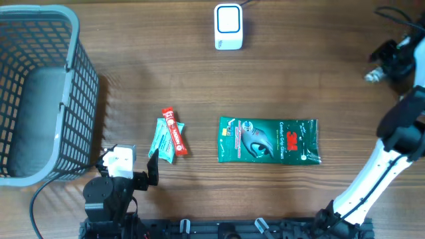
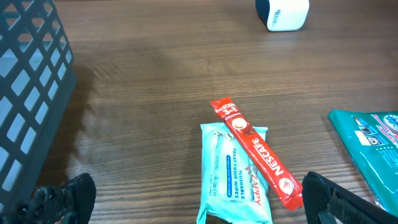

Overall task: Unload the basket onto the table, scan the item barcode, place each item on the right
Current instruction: 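Swing right and drop the box beside the jar at the right edge, then reach the right gripper to the red Nescafe stick and grasp it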

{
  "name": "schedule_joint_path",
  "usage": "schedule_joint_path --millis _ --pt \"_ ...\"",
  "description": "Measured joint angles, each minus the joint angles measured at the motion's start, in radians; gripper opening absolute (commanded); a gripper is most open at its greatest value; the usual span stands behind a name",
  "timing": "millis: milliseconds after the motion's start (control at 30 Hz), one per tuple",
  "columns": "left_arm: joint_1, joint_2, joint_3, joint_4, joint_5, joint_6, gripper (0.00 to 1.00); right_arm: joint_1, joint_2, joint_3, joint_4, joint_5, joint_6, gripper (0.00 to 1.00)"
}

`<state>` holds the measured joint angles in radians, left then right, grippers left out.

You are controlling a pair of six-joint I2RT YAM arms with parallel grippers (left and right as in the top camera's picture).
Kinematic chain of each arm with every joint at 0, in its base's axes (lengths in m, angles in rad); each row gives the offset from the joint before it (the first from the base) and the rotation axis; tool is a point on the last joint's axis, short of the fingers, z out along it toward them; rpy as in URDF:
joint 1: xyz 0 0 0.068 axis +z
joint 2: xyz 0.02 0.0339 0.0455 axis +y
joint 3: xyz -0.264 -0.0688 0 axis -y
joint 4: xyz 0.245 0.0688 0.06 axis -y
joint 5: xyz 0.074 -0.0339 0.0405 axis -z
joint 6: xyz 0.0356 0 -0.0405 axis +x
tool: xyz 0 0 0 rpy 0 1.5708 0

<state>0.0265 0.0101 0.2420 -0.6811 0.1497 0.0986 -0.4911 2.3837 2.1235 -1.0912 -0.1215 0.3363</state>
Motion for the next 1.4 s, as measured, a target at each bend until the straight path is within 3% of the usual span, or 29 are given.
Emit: schedule_joint_path --millis 167,367,600,667,867,1100,1400 --pt "0.000 0.000 0.000 0.000 0.000 0.000 1.00 -0.031 -0.034 0.000 -0.054 -0.006 -0.060 1.00" --pt "0.000 0.000 0.000 0.000 0.000 0.000 1.00 0.031 -0.281 0.000 -0.134 -0.213 -0.074 1.00" --pt "0.000 0.000 0.000 0.000 0.000 0.000 1.00 0.214 -0.582 0.002 -0.210 -0.309 -0.091 1.00" --pt "0.000 0.000 0.000 0.000 0.000 0.000 1.00 0.328 -0.737 0.003 -0.241 -0.317 -0.104 1.00" --pt "0.000 0.000 0.000 0.000 0.000 0.000 1.00 0.447 -0.928 0.010 -0.426 -0.216 -0.108 1.00" --pt "0.000 0.000 0.000 0.000 0.000 0.000 1.00 0.449 -0.948 -0.032 -0.517 -0.176 -0.108 1.00" --pt "0.000 0.000 0.000 0.000 0.000 0.000 1.00 0.449 -0.938 -0.355 -0.419 -0.208 -0.108 1.00"
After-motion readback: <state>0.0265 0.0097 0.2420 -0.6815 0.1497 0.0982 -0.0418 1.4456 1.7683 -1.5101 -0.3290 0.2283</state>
